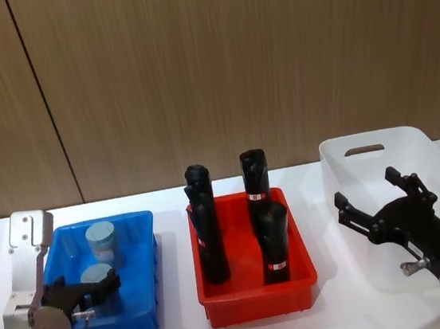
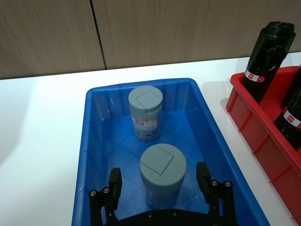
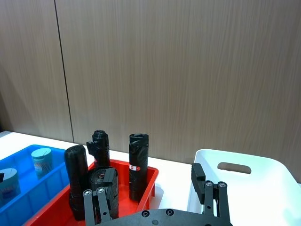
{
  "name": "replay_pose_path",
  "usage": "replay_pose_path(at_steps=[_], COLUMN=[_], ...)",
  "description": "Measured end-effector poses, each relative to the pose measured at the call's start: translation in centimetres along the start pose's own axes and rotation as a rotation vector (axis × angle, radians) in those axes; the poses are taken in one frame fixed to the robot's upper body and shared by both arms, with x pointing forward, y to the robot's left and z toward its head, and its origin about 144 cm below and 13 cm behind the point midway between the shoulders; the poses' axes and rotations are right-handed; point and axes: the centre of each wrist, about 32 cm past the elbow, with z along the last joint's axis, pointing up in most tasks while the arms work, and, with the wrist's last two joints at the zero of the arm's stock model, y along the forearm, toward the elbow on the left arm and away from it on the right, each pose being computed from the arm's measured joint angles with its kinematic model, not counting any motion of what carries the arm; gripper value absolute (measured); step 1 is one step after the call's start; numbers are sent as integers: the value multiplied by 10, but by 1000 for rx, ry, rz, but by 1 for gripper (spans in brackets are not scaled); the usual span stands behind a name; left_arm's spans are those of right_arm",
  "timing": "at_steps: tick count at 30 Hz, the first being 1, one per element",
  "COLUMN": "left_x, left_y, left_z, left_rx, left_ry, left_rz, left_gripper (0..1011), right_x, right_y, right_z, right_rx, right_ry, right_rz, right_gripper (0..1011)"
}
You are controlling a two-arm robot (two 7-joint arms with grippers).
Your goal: Pick the cotton swabs from the blue box and place them into the white box.
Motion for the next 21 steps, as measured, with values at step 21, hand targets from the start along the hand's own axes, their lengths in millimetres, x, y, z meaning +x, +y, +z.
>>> replay_pose_path(at_steps=[21], left_x=[12], left_y=[-19], left_z=[0], left_rx=[44], left_ry=[-16], left_rz=[-65], left_gripper=[1004], right_x=[0], right_y=[0], right_z=[0], right_rx=[0], right_ry=[0], right_rz=[0], right_gripper=[1002])
